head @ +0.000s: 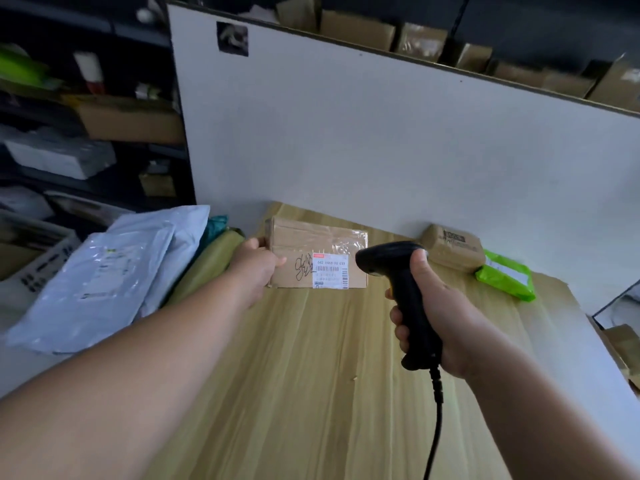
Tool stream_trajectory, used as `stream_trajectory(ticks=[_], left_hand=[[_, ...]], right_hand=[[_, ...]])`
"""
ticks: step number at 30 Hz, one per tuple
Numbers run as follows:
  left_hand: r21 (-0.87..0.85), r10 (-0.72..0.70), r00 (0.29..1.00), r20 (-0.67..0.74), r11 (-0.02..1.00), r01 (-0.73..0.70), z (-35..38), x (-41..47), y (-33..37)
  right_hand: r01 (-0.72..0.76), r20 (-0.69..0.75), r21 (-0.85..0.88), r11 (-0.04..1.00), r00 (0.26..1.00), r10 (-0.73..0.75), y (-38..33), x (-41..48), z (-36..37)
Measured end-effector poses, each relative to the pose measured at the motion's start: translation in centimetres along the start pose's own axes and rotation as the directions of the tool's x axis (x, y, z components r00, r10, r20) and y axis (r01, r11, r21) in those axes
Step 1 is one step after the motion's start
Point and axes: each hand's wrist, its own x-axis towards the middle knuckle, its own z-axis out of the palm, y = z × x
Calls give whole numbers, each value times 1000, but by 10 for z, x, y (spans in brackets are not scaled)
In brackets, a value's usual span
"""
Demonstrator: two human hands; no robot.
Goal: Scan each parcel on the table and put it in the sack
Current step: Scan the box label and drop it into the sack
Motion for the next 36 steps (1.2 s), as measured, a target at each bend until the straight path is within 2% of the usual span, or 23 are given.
stream_trajectory(ticks=[2,5,10,14,17,20,22,24,25,29,33,36], left_hand=[[-16,-12,999,-42,1000,11,-15,2,4],[-110,-30,981,-192,994,8,-55,4,13],[-296,-87,914,-397,954,-39,-130,7,18],[-369,-88,850,-520,920,-131,-178,15,11],[-429,-155,818,-554,895,-121,-199,26,0],[-439,-263,795,-547,898,-6,-204,43,-9],[-306,-310,766,-563,939,155,-201,51,-11],[-34,-307,757,-577,935,353,-197,55,-12],[51,-284,766,-576,923,381,-196,57,-14],[193,-282,766,-577,865,464,-189,58,-19],[270,-261,813,-520,853,446,-179,59,-18],[331,-221,823,-524,838,435,-176,61,-23]], right_hand=[[11,31,-11,1000,999,-11,-6,2,15],[23,96,-48,999,995,-19,-18,7,52],[39,184,-101,994,983,-20,-30,15,114],[23,235,-142,990,972,11,-29,22,149],[11,257,-185,983,966,37,-24,28,163],[-1,256,-212,977,965,56,-20,36,168],[-13,254,-223,975,965,71,-18,41,168],[-24,249,-231,973,965,83,-18,45,167],[-27,248,-234,972,965,86,-17,46,167],[-34,250,-224,974,964,91,-17,52,164],[-34,245,-217,976,966,89,-16,56,157],[-24,242,-216,976,967,77,-13,59,150]])
